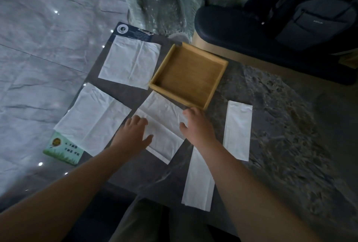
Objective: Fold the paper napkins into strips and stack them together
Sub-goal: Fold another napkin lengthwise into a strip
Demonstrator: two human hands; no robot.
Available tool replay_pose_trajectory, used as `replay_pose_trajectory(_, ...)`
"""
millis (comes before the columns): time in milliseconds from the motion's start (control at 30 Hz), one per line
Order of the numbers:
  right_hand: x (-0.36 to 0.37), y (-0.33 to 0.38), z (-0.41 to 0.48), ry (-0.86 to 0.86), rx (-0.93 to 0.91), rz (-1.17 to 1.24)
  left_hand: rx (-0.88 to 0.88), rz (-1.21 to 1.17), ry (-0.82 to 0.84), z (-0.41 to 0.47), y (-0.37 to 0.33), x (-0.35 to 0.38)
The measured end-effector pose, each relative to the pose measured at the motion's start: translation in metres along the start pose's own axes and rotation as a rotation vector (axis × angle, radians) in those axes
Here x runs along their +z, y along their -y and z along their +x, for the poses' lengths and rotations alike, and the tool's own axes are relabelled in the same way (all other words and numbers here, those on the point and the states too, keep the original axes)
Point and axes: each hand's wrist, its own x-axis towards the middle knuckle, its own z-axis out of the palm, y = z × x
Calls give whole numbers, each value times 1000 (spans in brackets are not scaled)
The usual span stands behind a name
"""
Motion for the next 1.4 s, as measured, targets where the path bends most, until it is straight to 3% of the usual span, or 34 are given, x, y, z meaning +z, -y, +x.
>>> replay_pose_trajectory(167, 12, 8, 3, -84, 33, -124, -4, 69, 24, -18, 1, 29)
replay_pose_trajectory(333, 13, 13, 4, -74, 134, -72, 65, 90, -26, -20, 8, 43)
replay_pose_trajectory(633, 11, 5, -9, 153, 357, 145, 253, 103, -77, -18, 34, 48)
replay_pose_trajectory(767, 12, 4, -16, 220, 396, 291, 400, 136, -23, -10, 49, 47)
replay_pose_trajectory(1067, 15, 14, -19, 123, 391, 387, 617, 230, 53, 10, 79, 39)
replay_pose_trajectory(1400, 19, 1, -62, -100, 510, 464, 553, 171, 35, 28, 40, 15)
